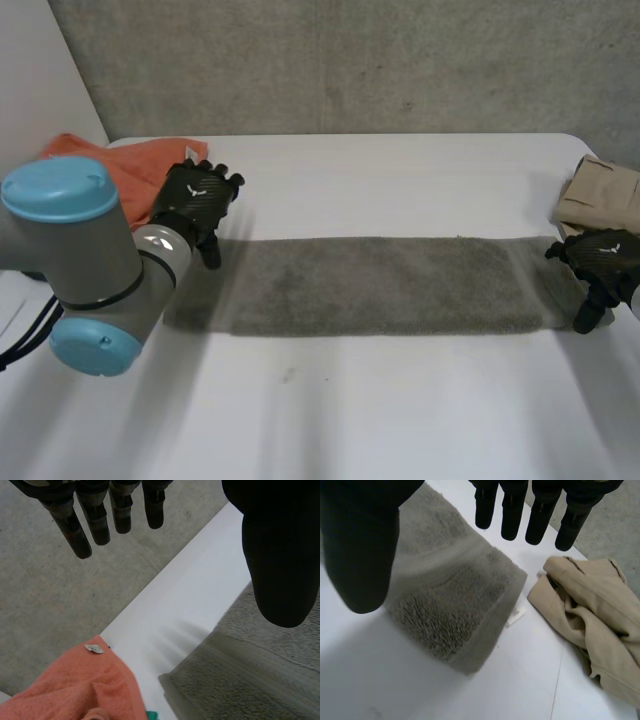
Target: Fold the laundry.
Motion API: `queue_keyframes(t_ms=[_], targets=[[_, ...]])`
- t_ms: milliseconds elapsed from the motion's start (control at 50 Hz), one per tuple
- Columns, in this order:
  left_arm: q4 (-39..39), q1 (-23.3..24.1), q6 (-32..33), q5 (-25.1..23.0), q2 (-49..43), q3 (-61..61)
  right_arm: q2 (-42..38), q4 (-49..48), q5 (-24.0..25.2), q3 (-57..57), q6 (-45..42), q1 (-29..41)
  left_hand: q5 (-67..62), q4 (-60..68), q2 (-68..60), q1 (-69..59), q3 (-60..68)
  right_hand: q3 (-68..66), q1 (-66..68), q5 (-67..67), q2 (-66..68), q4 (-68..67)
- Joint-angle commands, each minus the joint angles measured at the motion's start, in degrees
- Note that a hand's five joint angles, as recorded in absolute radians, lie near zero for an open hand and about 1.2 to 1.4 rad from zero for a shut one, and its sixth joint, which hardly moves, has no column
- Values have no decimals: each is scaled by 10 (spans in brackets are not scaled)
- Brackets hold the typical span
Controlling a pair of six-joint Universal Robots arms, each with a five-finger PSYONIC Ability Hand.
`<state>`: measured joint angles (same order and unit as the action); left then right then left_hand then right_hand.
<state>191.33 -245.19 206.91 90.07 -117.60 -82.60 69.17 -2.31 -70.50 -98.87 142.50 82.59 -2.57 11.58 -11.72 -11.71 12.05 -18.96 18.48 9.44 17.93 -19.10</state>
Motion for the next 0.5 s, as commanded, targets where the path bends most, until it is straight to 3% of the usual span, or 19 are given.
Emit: queue_keyframes(t_ms=[20,40,60,200,340,420,500], targets=[[22,17,-8,0,-4,-13,-76,-81,7,8,-10,-14,26,-16,17,17,-21,-153,158,148,163,-152],[24,17,-10,0,-4,-14,-83,-83,6,12,-11,-15,26,-16,17,17,-21,-258,263,254,269,-257],[26,17,-14,0,-3,-17,-92,-91,-2,24,-13,-16,26,-16,17,17,-21,-607,612,602,617,-605],[28,16,-20,1,15,-26,-71,-94,-112,39,-34,-59,26,-16,17,17,-21,-610,615,606,621,-609],[29,11,-20,0,61,-54,-38,-94,-111,49,-158,-117,26,-16,17,17,-21,-610,615,606,621,-609],[29,5,-21,0,79,-70,-30,-98,-104,59,-188,-64,26,-16,17,17,-21,-610,615,606,621,-609],[29,-3,-25,0,98,-85,-22,-142,-72,61,-186,65,26,-16,17,17,-21,-610,615,606,621,-609]])
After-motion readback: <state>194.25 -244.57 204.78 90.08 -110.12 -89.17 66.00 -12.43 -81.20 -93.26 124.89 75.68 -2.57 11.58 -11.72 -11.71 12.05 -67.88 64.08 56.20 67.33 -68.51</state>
